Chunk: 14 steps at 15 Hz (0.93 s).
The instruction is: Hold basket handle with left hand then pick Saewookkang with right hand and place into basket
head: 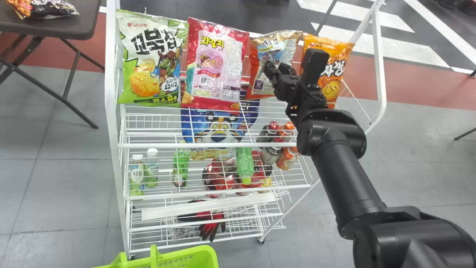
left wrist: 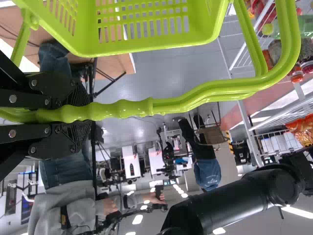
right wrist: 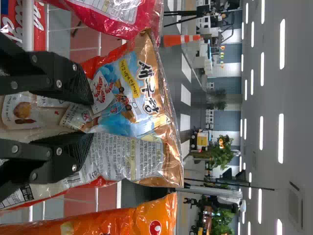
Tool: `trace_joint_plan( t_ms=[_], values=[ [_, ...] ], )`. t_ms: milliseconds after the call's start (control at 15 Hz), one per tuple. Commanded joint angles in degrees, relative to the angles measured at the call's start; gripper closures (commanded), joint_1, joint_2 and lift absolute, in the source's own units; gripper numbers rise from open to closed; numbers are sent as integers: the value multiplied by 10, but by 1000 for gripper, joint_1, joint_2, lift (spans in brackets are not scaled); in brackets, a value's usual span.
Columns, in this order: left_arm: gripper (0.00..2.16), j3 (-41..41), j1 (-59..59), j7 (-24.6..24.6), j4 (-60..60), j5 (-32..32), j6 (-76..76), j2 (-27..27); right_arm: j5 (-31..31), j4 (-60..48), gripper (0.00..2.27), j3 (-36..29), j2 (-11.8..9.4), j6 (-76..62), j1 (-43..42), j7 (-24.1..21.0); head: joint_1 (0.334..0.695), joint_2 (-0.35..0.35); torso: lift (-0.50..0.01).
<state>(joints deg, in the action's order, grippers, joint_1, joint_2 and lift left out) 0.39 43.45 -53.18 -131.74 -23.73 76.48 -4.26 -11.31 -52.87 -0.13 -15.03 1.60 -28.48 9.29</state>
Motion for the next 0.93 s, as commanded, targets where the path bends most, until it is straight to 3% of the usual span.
trace_joint_plan(
  t_ms=[0,333,667,867],
  values=[
    [1774,0,1,1,-1,0,-2,2,-13,-51,2246,0,1,5,29,-13,695,-350,-19],
    [1774,-2,1,0,-5,0,-9,3,-41,-201,2246,-8,0,35,119,-79,695,-350,-19],
    [1774,-5,2,-1,-12,0,-9,3,-64,-358,2246,-34,-4,80,209,-110,695,-350,-19],
    [1774,-5,8,-2,-19,0,-16,2,-117,-490,2246,-69,-12,173,288,-110,695,-350,-19]
  ],
)
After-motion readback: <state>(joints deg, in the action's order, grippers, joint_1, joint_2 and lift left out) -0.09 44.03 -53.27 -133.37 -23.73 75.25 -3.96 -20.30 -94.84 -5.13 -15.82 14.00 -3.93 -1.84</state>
